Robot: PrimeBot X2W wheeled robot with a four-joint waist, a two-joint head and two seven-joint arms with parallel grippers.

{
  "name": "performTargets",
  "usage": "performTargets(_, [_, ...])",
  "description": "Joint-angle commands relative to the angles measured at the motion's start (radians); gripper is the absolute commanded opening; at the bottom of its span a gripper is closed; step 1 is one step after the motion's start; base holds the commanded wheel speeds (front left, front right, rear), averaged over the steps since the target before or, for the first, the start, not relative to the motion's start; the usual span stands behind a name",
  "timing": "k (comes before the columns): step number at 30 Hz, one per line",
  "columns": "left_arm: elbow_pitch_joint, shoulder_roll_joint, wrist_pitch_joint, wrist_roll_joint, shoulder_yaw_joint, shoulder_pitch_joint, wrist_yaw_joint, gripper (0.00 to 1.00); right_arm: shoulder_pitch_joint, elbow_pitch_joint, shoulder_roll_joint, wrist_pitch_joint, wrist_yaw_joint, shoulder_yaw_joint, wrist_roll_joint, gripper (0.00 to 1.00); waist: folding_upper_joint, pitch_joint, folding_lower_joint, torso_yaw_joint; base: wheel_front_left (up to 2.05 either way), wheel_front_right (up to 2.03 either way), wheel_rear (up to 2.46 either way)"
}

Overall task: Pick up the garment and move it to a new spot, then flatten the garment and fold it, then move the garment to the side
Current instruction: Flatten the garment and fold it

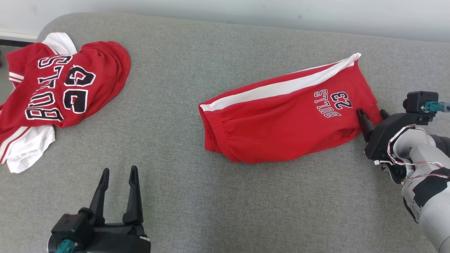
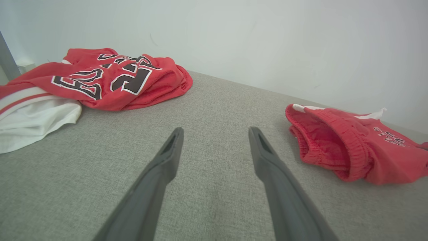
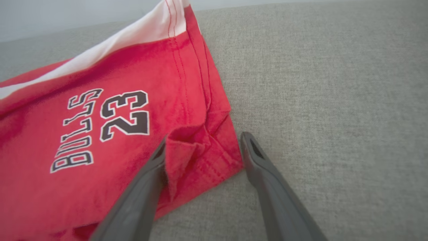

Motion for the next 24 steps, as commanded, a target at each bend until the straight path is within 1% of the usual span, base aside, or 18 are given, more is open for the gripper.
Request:
performTargets(1, [0.002,-0.002,-0.003,0.002,-0.004,0.017,0.000,1.00,0.011,0.008,0.010,0.013,-0.002,0.011,0.003,0.49,0.0000,-0.006,0.0000,0.003,0.00,0.00,0.00])
performTargets(3, [0.006,-0.002,-0.003,0.006,-0.006,0.022,0.000,1.00,0.020,0.010,0.014,0.020,-0.002,0.019,0.015,0.00,0.0000,-0.015,0.0000,0.001,0.00,0.00,0.00])
performTargets(8, [0.027,-0.002,-0.003,0.008,-0.022,0.039,-0.001,1.00,0.038,-0.008,0.013,-0.030,-0.002,0.019,0.051,0.00,0.0000,-0.055,0.0000,-0.018,0.00,0.00,0.00])
performTargets(10, [0.036,-0.002,-0.003,0.012,-0.028,0.051,-0.001,1.00,0.061,-0.030,0.007,-0.050,-0.002,0.033,0.056,0.00,0.0000,-0.079,0.0000,-0.029,0.00,0.00,0.00])
performTargets(13, [0.045,-0.001,-0.003,0.015,-0.031,0.071,-0.001,1.00,0.112,-0.080,-0.006,-0.076,-0.002,0.042,0.094,0.00,0.0000,-0.118,0.0000,-0.050,0.00,0.00,0.00])
performTargets(19, [0.051,-0.002,-0.003,0.029,-0.049,0.116,-0.002,1.00,0.258,-0.195,-0.072,-0.110,-0.002,0.040,0.189,0.00,0.0000,-0.172,0.0000,-0.092,0.00,0.00,0.00])
performTargets(20, [0.050,-0.001,-0.003,0.029,-0.050,0.121,-0.002,1.00,0.286,-0.214,-0.087,-0.115,-0.002,0.034,0.204,0.00,0.0000,-0.177,0.0000,-0.097,0.00,0.00,0.00])
performTargets(21, [0.048,-0.002,-0.003,0.032,-0.056,0.124,-0.002,1.00,0.347,-0.251,-0.115,-0.115,-0.002,0.024,0.240,0.00,0.0000,-0.182,0.0000,-0.105,0.00,0.00,0.00])
performTargets(24, [0.043,-0.001,-0.003,0.035,-0.056,0.128,-0.001,1.00,0.420,-0.293,-0.152,-0.109,-0.002,0.016,0.267,0.00,0.0000,-0.180,0.0000,-0.123,0.00,0.00,0.00])
